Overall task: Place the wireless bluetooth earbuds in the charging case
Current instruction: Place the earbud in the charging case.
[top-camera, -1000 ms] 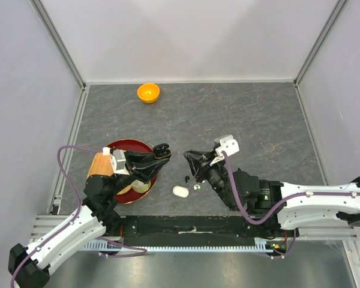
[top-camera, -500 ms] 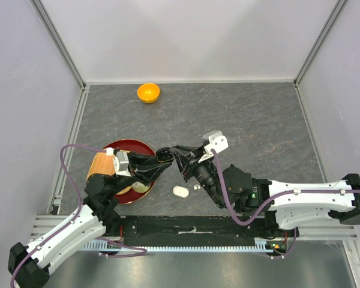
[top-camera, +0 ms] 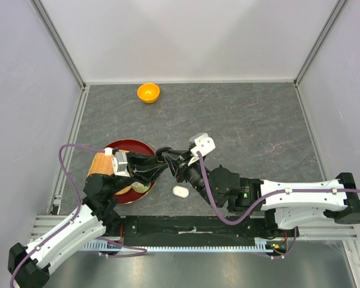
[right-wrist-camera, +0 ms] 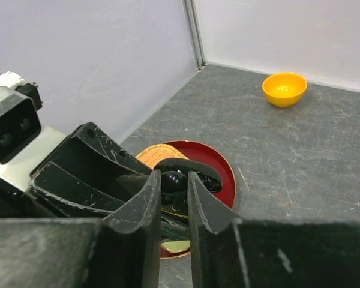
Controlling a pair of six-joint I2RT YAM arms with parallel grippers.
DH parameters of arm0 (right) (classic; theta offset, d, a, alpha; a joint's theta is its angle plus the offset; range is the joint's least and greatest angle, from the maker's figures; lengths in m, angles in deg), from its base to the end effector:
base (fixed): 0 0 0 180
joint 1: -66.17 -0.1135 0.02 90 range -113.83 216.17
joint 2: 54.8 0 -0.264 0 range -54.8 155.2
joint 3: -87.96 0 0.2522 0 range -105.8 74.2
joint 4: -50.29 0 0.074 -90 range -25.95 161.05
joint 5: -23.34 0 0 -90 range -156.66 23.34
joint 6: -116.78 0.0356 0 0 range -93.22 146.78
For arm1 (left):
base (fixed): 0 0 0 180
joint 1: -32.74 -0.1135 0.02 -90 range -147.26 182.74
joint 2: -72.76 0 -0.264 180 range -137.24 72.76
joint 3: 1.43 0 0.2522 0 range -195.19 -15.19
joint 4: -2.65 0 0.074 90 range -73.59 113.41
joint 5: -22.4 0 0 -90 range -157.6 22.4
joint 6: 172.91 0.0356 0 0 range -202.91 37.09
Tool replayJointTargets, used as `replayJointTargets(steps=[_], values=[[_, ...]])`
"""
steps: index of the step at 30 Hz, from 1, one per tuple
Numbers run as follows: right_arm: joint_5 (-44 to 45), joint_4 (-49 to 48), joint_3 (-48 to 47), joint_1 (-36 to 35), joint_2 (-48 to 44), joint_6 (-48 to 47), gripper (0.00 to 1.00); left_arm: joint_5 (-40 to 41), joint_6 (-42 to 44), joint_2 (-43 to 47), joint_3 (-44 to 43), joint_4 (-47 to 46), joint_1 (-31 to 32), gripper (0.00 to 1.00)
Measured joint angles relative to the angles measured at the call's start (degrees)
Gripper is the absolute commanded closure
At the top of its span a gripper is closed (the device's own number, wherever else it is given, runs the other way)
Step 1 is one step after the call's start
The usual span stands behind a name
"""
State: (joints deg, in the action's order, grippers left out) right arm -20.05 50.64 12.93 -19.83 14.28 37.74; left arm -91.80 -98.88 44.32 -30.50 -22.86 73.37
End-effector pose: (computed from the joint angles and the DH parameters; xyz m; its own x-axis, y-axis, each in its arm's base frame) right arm 0.0450 0.2721 0.3958 -0.1140 0.2418 -0.9636 -0.6246 0.7368 0.2588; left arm 0.0934 -0.0994 0.2889 0.0812 -0.4003 -0.9128 0.9315 0.3562 -0.0734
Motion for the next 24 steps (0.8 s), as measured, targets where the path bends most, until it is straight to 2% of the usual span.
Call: replayJointTargets(steps=[24], values=[[0.44,1.90,0.50,2.27,-0.59,1.55,1.00,-0.09,0.00,0.44,-0.90,0.11,0.00,0.98]])
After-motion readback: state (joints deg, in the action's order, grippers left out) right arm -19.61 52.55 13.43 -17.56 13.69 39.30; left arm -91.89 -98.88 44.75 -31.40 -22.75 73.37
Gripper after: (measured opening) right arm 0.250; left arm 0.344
